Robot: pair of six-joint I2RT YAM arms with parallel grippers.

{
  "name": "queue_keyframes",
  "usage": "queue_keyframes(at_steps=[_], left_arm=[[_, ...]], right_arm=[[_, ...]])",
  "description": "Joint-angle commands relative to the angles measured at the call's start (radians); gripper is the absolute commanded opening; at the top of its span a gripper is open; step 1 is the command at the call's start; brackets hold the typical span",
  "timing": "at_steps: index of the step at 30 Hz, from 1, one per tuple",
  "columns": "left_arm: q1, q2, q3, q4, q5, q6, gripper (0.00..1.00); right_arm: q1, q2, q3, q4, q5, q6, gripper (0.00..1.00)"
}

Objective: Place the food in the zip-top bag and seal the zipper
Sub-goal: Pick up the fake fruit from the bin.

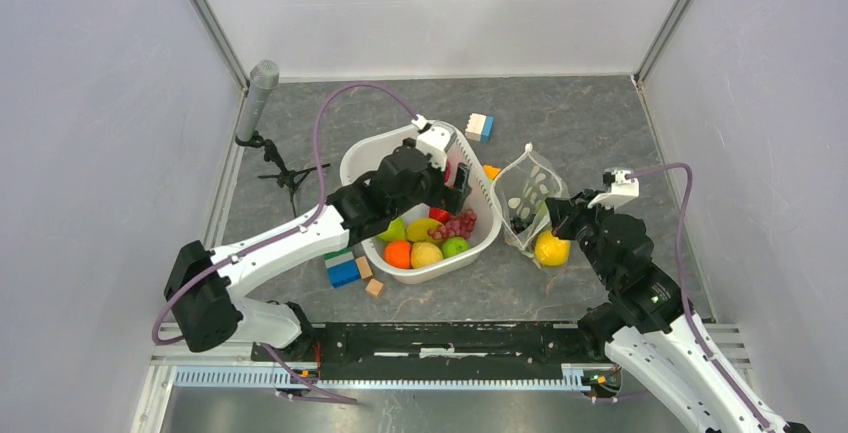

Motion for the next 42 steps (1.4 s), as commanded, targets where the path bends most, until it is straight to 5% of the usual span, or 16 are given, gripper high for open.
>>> queue_keyframes(at_steps=[1,11,31,42], left_arm=[[0.079,-0.009,-0.053,-0.024,-0.142,-0.031,1.0],[0.266,0.114,-0.056,0.021,0.019,-0.107,1.0],[0.281,0.505,0.121,0.22,-0.051,-0.173,0.95],[0.281,0.529,0.115,0.215,-0.109,-0.117,0.72]], right_arm=[[0.002,-0.009,-0.01,0.046,-0.03,0.02,0.05],[0.002,-0.001,0.011,0.037,-0.055,0.012,0.05],[0.002,0.034,0.018,0.029,-0.065,0.009,0.05],[0.002,0.038,0.017,0.025,-0.067,0.003,0.05]])
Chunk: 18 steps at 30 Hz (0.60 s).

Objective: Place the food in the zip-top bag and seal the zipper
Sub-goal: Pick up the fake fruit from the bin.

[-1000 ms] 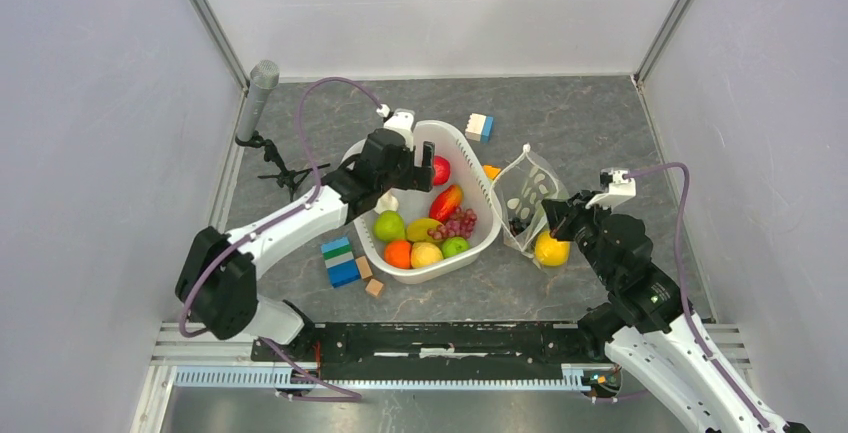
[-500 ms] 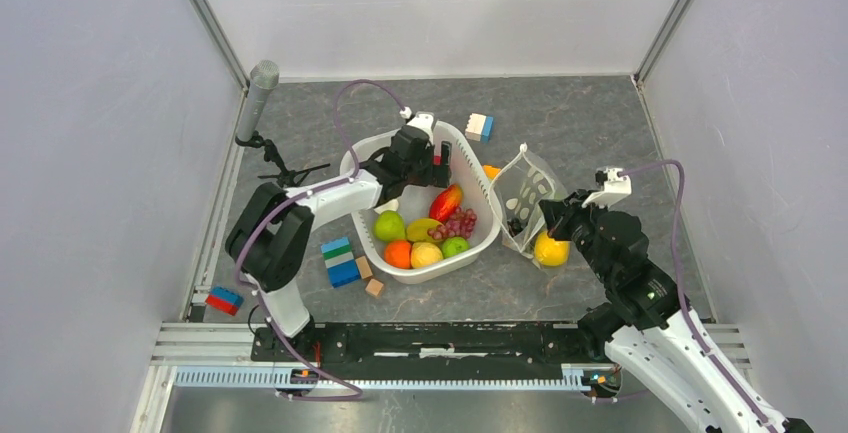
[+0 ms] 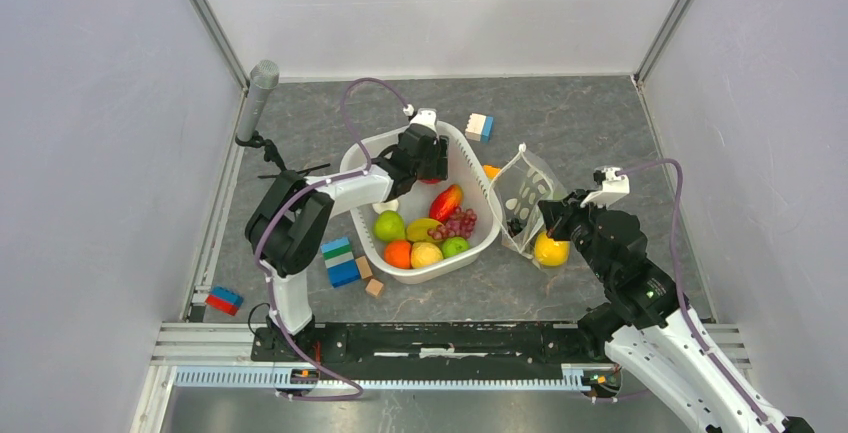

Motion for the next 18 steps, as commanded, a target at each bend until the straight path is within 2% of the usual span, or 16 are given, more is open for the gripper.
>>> queue_keyframes(at_steps=[1,4,8,9,18], left_arm=[[0.004,-0.018,0.001,0.042,-0.04,0.022,0.7],[0.004,-0.043,-0.026,0.04,-0.029,0.02,0.58],[0.004,-0.084,-0.074,0.043,-0.012,0.013,0.51],[0.004,-0.099,-0.086,0.042,-0.008,0.012,0.46],[0.004,-0.243,-0.21,0.039,0.047,0.003,0.38]], right_arm=[[0.002,0.003,0.025,0.022,-0.005,-0.001,0.05],[0.002,0.003,0.022,0.023,-0.008,0.0,0.05],[0.002,0.0,0.017,0.025,-0.008,0.003,0.05],[0.002,0.0,0.017,0.025,-0.01,0.003,0.05],[0.002,-0.003,0.012,0.026,-0.013,0.006,0.05]])
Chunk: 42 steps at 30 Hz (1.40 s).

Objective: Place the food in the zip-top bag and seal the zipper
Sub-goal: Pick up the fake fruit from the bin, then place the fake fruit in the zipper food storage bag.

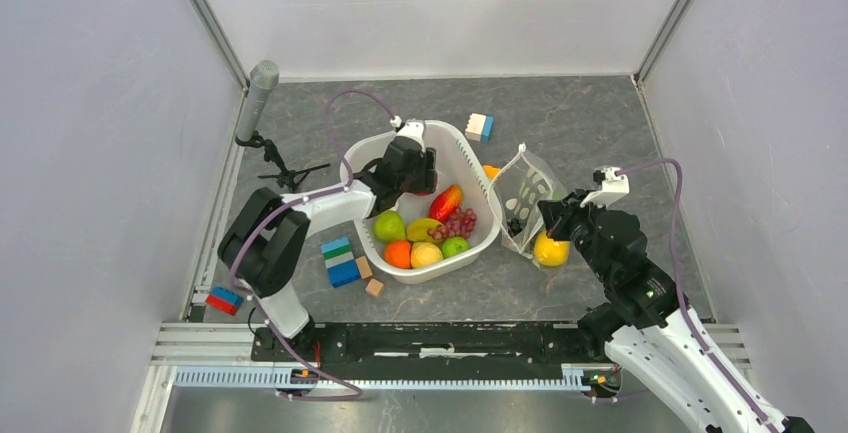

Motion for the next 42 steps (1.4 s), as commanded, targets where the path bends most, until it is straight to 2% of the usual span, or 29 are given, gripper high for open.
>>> queue_keyframes(at_steps=[1,11,15,22,33,42], left_arm=[[0.004,-0.113,-0.055,0.022,0.039,-0.008,0.38],[0.002,-0.322,-0.09,0.014,0.186,-0.04,0.39],[-0.002,-0.384,-0.088,0.025,0.303,-0.049,0.4],[-0.062,-0.453,-0.044,0.029,0.417,-0.026,0.41],[-0.147,-0.441,0.012,0.062,0.547,0.001,0.42],[-0.245,-0.358,0.075,0.121,0.536,-0.008,0.43]], right_arm=[[0.002,-0.003,0.011,0.029,-0.011,0.008,0.05],[0.002,-0.004,0.006,0.037,-0.028,0.02,0.05],[0.002,-0.01,-0.001,0.04,-0.03,0.03,0.05],[0.002,-0.012,-0.011,0.054,-0.039,0.038,0.05],[0.001,-0.002,-0.009,0.063,-0.044,0.041,0.05],[0.002,0.0,-0.004,0.071,-0.059,0.033,0.05]])
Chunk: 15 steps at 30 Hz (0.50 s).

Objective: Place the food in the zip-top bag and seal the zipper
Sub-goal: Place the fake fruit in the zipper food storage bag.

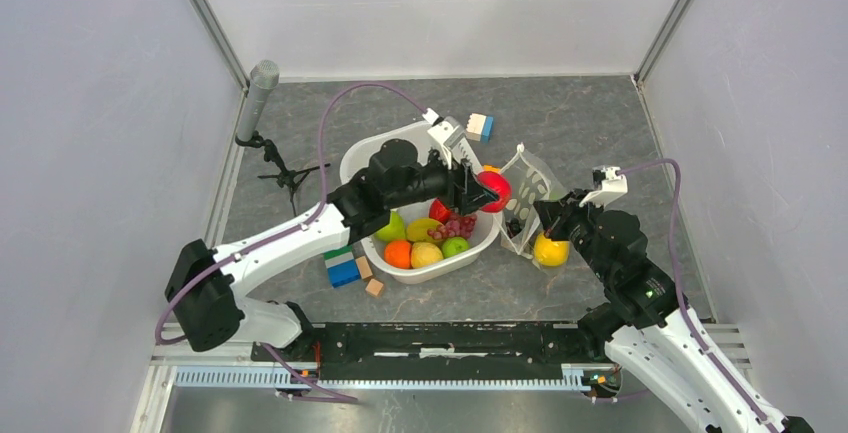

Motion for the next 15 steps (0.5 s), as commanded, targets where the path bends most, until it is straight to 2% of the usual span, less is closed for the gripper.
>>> queue_keyframes(at_steps=[1,6,15], left_arm=[[-0.038,0.049,0.065,0.082,0.003,0.004,0.43],[-0.084,0.124,0.093,0.096,-0.101,-0.01,0.44],[-0.107,0.265,0.177,0.084,-0.136,-0.018,0.48]], right_arm=[[0.002,-0.003,0.002,0.052,-0.023,-0.003,0.04],[0.002,-0.024,0.005,0.074,-0.041,-0.01,0.05],[0.002,-0.038,0.02,0.035,-0.016,-0.025,0.04]])
